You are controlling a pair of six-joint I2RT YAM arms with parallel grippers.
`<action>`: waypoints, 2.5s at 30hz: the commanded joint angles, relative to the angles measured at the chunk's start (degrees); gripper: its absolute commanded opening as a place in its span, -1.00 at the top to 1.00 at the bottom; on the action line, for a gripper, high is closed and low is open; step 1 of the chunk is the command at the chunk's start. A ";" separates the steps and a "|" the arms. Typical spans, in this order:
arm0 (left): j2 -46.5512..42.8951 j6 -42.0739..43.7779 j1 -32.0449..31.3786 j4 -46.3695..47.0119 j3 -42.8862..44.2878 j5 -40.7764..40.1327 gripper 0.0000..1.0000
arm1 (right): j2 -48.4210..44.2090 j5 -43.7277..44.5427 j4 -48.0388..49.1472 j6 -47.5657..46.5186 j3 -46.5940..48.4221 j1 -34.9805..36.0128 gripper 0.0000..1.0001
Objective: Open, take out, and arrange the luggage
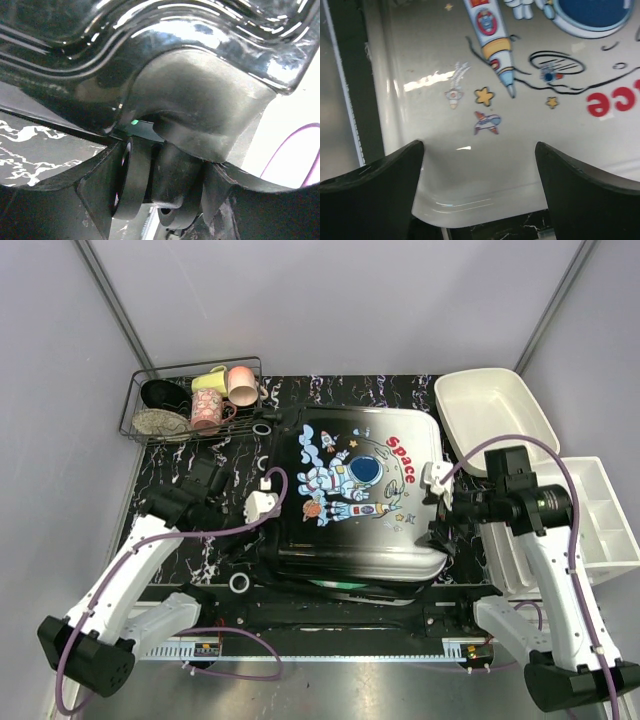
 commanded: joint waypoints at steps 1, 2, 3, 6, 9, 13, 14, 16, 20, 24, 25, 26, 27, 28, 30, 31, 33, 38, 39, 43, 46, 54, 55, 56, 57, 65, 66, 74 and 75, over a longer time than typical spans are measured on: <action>4.71 -11.42 0.44 16.75 0.98 0.26 1.00 | 5.35 6.03 7.83 9.95 7.26 -0.09 -1.00; 5.50 -13.71 0.35 18.35 1.16 -0.53 1.00 | 6.49 6.21 8.10 12.75 10.15 -0.09 -1.00; 7.07 -17.99 0.35 20.02 1.42 -1.67 1.00 | 8.42 6.39 9.06 14.17 11.57 -0.09 -0.99; 10.85 -26.78 0.35 26.00 2.73 -4.74 1.00 | 12.11 8.14 10.99 18.74 17.02 -0.09 -0.99; 14.72 -33.82 0.79 29.69 5.63 -7.47 1.00 | 15.10 9.29 11.53 21.04 21.68 -0.09 -0.99; 18.42 -37.45 2.37 34.26 8.45 -10.03 1.00 | 15.29 8.15 10.04 20.07 23.10 -0.01 -0.99; 19.21 -38.15 3.24 34.79 9.15 -10.03 1.00 | 14.86 8.23 9.51 19.81 22.49 0.17 -0.99; 22.72 -38.86 5.44 34.89 12.39 -9.07 1.00 | 14.15 8.58 9.33 18.50 21.35 0.43 -0.99; 28.08 -39.48 8.26 35.24 18.28 -5.73 1.00 | 11.96 9.64 10.74 16.91 17.39 0.87 -0.99; 29.94 -38.17 8.53 34.19 25.04 1.98 1.00 | 10.55 10.26 10.74 16.21 17.12 0.96 -0.99; 29.85 -37.64 8.53 33.14 26.11 3.05 1.00 | 9.76 9.73 10.39 15.16 16.86 0.96 -0.99; 29.77 -37.20 8.53 32.35 27.34 3.59 1.00 | 7.75 9.12 10.21 14.89 15.55 1.05 -0.99; 29.42 -36.33 8.79 31.56 29.44 4.64 1.00 | 6.60 7.81 10.56 14.80 14.50 0.96 -0.99; 29.33 -36.32 9.14 30.85 30.41 5.52 1.00 | 5.46 7.19 10.82 14.80 13.27 0.96 -1.00; 28.97 -37.45 10.54 30.67 32.87 7.53 1.00 | 2.21 5.96 12.23 15.06 8.96 1.13 -0.93; 28.89 -37.89 11.16 30.58 33.58 8.33 1.00 | 1.33 6.04 13.02 15.24 5.99 1.31 -0.87; 29.41 -39.56 12.39 30.67 36.12 10.08 1.00 | -0.26 6.30 15.04 15.24 3.34 1.92 -0.66; 32.04 -45.00 14.93 32.95 40.79 13.95 1.00 | -1.84 8.04 23.27 13.48 -4.14 5.17 -0.27; 32.48 -46.15 15.38 34.35 41.14 14.40 1.00 | -2.02 9.19 25.31 13.57 -5.10 6.92 -0.24; 34.51 -53.70 17.49 40.59 41.94 17.65 1.00 | -3.77 14.38 38.30 16.02 -12.47 10.89 0.01; 36.87 -58.63 18.81 44.55 43.08 19.14 1.00 | -7.98 14.64 48.23 12.79 -18.27 14.82 0.03; 38.11 -62.24 19.51 48.68 45.63 22.13 1.00 | -0.81 30.20 65.13 12.07 -21.91 22.49 -0.03; 38.11 -62.51 19.60 48.86 45.63 22.31 1.00 | 2.08 31.34 68.01 12.07 -21.64 22.84 -0.04; 38.03 -63.29 19.69 49.21 45.37 22.92 1.00 | 3.41 33.52 69.61 12.16 -21.46 23.71 -0.06; 37.94 -63.73 19.86 50.17 45.19 23.28 1.00 | 4.64 34.68 71.19 12.16 -21.03 23.90 -0.09; 36.10 -63.83 21.71 50.35 43.26 23.81 0.30 | 13.97 52.76 90.01 14.88 -14.44 24.87 -0.32; 35.74 -63.74 22.14 50.44 42.91 23.63 -0.10 | 14.50 53.58 90.10 15.58 -11.82 24.87 -0.33; 28.02 -45.33 27.51 41.79 41.50 23.46 -0.95 | 25.56 56.22 93.79 16.37 1.55 23.90 -0.43; 24.35 -40.84 27.25 40.35 40.45 23.80 -0.91 | 27.75 55.96 93.45 17.16 4.44 23.46 -0.46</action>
